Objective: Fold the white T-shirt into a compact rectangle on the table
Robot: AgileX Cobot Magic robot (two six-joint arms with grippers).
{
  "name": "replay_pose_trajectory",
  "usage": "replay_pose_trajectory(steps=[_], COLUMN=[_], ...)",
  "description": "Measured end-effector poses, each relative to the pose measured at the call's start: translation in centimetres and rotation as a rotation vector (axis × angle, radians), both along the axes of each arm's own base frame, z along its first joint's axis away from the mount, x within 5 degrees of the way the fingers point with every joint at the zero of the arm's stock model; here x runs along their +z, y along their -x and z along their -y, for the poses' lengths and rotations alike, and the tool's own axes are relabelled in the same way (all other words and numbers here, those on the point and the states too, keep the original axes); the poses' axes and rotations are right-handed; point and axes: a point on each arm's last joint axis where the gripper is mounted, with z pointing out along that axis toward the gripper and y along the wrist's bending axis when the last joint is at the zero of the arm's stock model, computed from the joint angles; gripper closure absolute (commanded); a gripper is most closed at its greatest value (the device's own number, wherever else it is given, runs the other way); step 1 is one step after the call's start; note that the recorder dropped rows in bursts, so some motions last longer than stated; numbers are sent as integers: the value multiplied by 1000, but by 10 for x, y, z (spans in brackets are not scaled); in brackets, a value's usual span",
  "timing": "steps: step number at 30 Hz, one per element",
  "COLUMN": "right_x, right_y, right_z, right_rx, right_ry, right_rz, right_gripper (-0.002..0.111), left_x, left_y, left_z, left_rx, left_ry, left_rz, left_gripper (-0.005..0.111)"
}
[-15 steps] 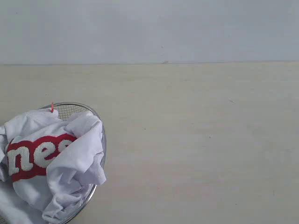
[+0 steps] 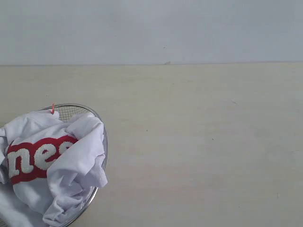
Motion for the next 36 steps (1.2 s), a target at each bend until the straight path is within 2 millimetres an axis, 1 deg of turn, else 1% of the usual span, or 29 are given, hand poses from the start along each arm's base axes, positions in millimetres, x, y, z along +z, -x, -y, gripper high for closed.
replay_pose_trajectory(steps=[16,18,20,24,27,30,36], right_x=[0,0,0,0,0,0,0], right_y=[0,0,0,0,0,0,0], right_z=[0,0,0,0,0,0,0], right_rx=[0,0,0,0,0,0,0], right_ry=[0,0,0,0,0,0,0], right_rz=[0,0,0,0,0,0,0], right_gripper=[108,108,108,108,108,108,108], left_x=[-1,7,19,50,70,80,92], left_y=[0,2,3,9,15,20,26], left_z=[0,0,0,0,-1,-1,0], left_rx=[-4,-9,-10,-9,-13,-20,-31], left_ry=[-25,-28,-27,-21,-19,-22,-2], left_rz=[-14,-20,11,102,135,124,129], left_gripper=[102,102,102,102,102,102,102])
